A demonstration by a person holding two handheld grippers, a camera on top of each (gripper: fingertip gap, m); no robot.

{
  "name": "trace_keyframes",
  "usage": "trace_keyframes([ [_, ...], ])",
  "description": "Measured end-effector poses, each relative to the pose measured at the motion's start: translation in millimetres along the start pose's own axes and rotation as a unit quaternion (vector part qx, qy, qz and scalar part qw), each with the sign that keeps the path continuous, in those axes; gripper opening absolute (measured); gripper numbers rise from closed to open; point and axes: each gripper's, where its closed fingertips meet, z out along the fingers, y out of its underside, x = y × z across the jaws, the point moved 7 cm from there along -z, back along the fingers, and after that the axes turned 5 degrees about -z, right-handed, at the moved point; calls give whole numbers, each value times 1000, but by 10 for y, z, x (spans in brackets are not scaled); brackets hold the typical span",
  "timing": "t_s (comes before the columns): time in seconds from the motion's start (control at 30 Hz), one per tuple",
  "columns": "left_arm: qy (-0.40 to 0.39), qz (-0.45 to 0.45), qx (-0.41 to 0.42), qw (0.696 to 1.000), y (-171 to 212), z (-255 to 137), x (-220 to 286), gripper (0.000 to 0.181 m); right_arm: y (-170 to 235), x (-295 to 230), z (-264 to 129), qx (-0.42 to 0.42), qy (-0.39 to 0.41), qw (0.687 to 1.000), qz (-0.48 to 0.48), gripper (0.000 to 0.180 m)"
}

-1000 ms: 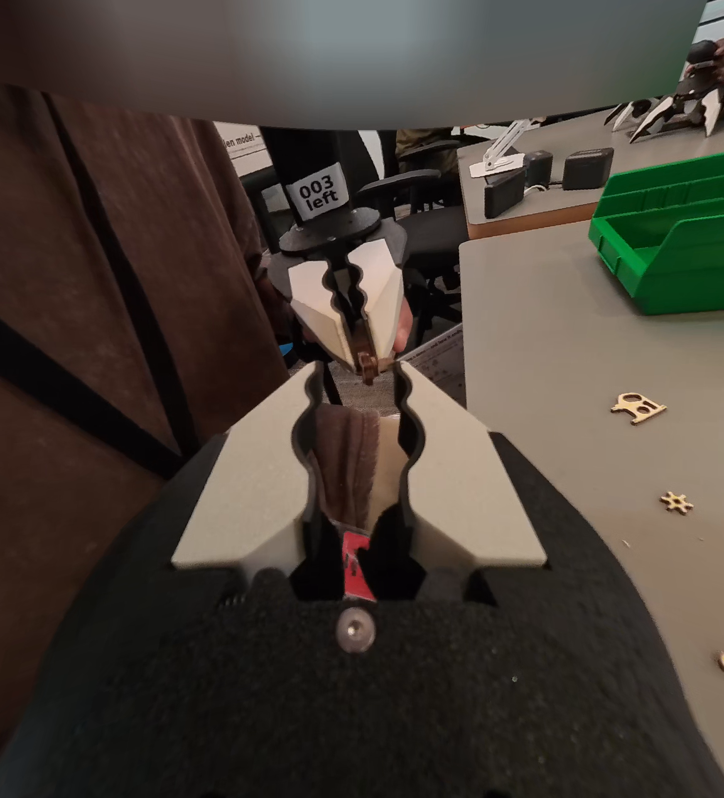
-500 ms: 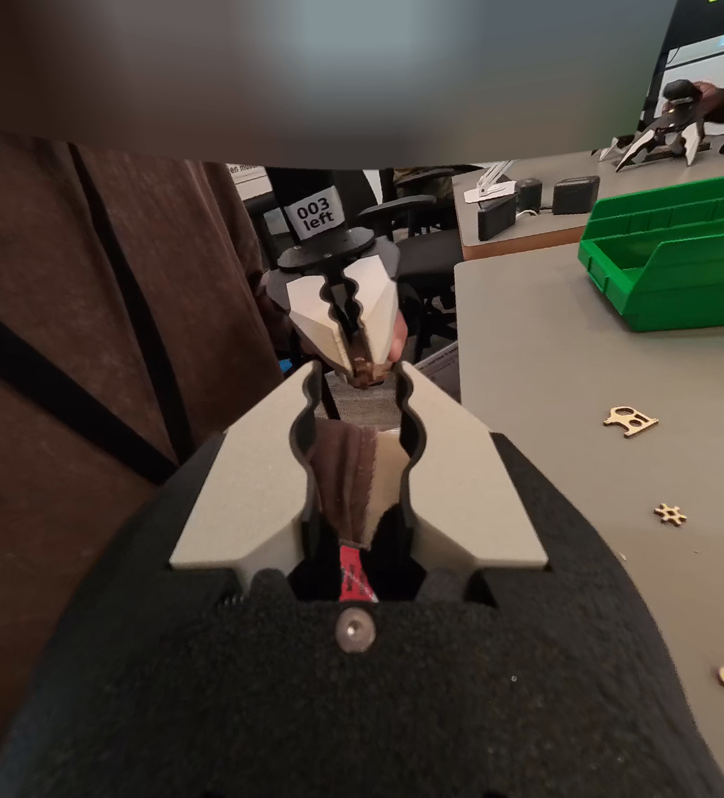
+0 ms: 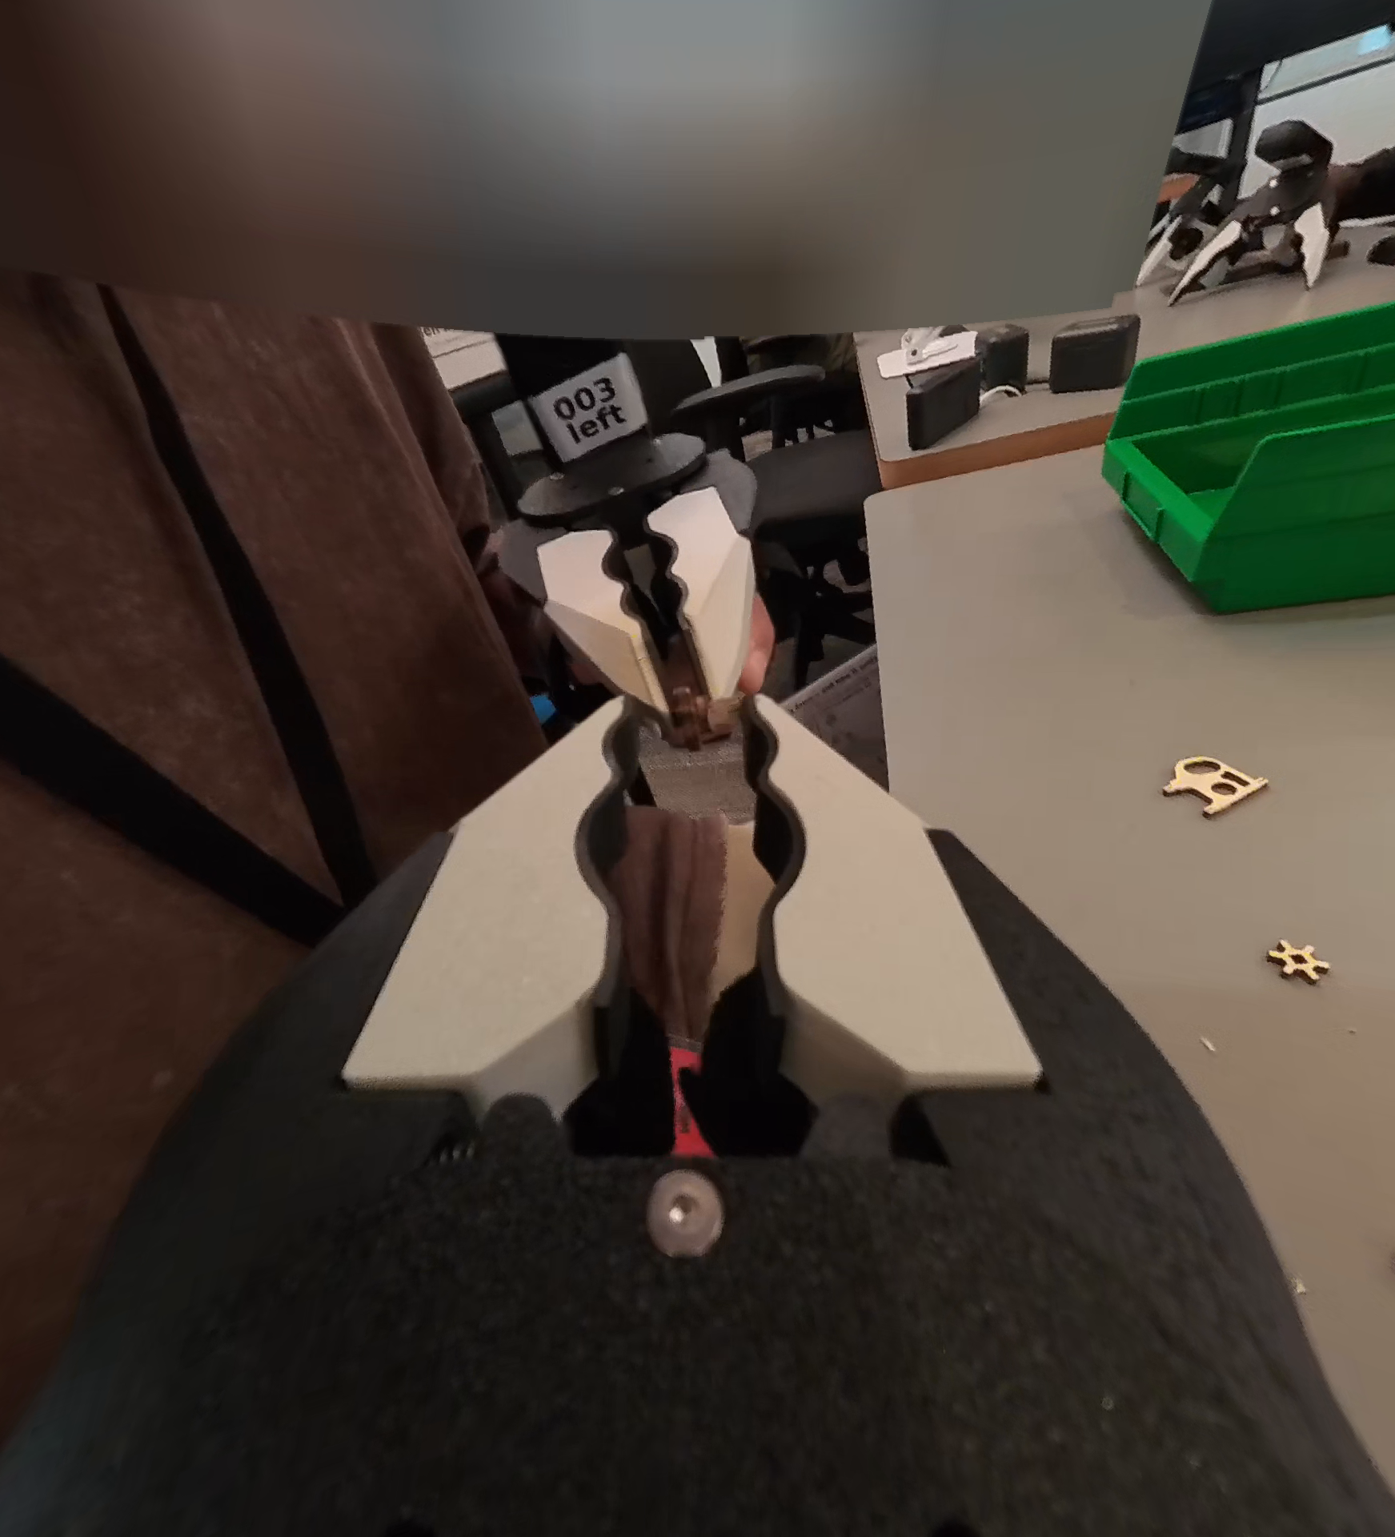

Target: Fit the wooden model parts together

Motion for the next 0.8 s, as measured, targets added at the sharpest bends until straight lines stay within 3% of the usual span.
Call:
trace_keyframes([
  [0.27,35,-34,15,999,-23,-4,18,3,2,8,-52,29,-63,997,46,25],
  [0.43,48,-38,15,998,-21,0,41,3,14,24,-65,31,-76,995,61,16],
  [0.8,76,-70,26,994,-36,-7,44,3,12,17,-68,39,-104,990,89,16],
])
